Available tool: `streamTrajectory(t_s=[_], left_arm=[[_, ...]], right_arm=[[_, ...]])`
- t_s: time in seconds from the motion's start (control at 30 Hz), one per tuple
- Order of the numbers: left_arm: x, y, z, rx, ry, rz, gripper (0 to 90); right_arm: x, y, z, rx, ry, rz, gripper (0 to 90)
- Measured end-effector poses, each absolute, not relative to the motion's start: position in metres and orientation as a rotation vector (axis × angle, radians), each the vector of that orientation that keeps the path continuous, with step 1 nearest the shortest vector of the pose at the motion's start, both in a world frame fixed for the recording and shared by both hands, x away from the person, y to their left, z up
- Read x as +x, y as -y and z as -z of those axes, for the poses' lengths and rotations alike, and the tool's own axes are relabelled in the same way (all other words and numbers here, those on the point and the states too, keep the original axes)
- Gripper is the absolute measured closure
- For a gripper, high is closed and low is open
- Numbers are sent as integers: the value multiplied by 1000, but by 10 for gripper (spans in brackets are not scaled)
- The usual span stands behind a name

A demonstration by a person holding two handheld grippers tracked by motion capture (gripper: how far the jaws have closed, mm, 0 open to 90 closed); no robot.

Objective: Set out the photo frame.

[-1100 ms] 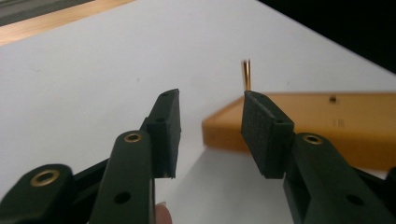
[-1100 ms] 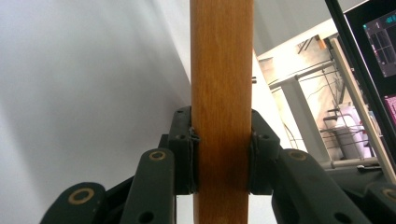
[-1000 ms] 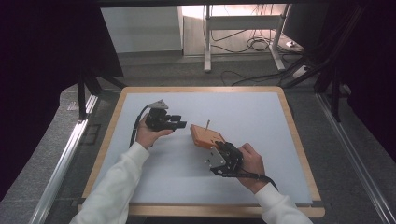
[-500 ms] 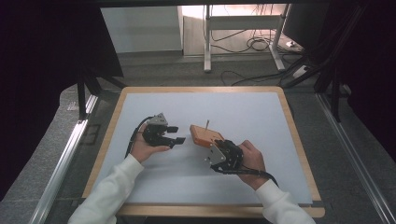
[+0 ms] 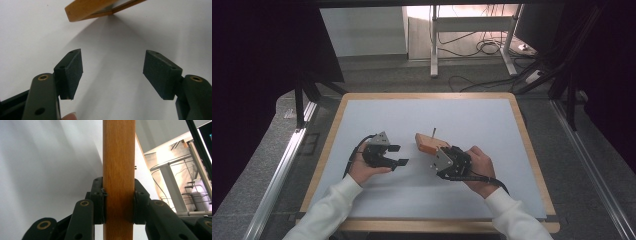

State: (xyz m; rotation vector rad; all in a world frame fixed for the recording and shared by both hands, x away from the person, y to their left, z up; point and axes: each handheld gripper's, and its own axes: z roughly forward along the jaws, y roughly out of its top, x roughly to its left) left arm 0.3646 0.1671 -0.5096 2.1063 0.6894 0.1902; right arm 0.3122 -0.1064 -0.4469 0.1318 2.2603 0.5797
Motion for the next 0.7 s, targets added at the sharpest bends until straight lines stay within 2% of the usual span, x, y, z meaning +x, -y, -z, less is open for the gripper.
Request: streamTrajectory(t_s=[0.7], left_arm=[[364, -171, 517, 2110, -714, -208, 309]], right_arm=[[336, 95, 426, 157, -2340, -616, 702]])
